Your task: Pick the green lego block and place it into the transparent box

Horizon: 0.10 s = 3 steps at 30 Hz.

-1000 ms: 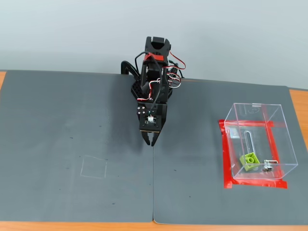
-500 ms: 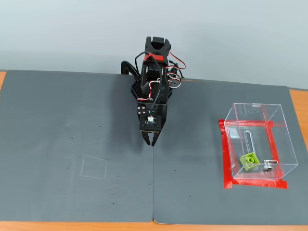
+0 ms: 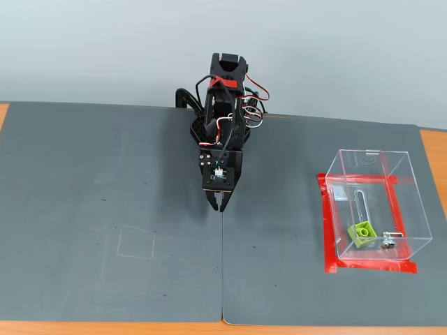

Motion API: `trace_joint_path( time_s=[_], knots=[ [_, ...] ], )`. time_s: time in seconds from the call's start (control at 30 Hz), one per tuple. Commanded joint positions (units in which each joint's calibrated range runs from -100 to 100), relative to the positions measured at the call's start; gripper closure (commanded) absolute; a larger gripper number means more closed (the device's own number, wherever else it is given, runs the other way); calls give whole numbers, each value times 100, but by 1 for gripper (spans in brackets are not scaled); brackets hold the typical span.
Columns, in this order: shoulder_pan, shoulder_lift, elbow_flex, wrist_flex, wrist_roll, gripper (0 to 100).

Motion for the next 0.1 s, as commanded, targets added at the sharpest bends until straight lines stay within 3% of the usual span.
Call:
trace_joint_path(
  time_s=[0.0,0.07],
  knots=[
    [11,-60,45,13,-16,98],
    [11,-60,45,13,-16,98]
  ],
)
